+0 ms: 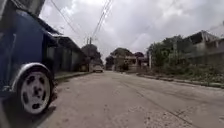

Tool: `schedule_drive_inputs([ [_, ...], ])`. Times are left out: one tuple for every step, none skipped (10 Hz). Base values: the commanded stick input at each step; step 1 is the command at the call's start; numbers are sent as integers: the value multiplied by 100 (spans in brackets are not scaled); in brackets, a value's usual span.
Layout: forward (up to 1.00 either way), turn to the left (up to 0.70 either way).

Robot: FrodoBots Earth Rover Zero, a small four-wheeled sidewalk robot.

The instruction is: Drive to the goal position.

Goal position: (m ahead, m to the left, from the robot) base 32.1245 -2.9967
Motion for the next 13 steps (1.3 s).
schedule_drive_inputs([
  [85,12],
  [85,0],
  [85,0],
  [85,0],
  [97,0],
  [100,0],
  [100,0],
  [100,0],
  [100,0],
  [100,0],
  [100,0],
  [100,0],
  [100,0],
])
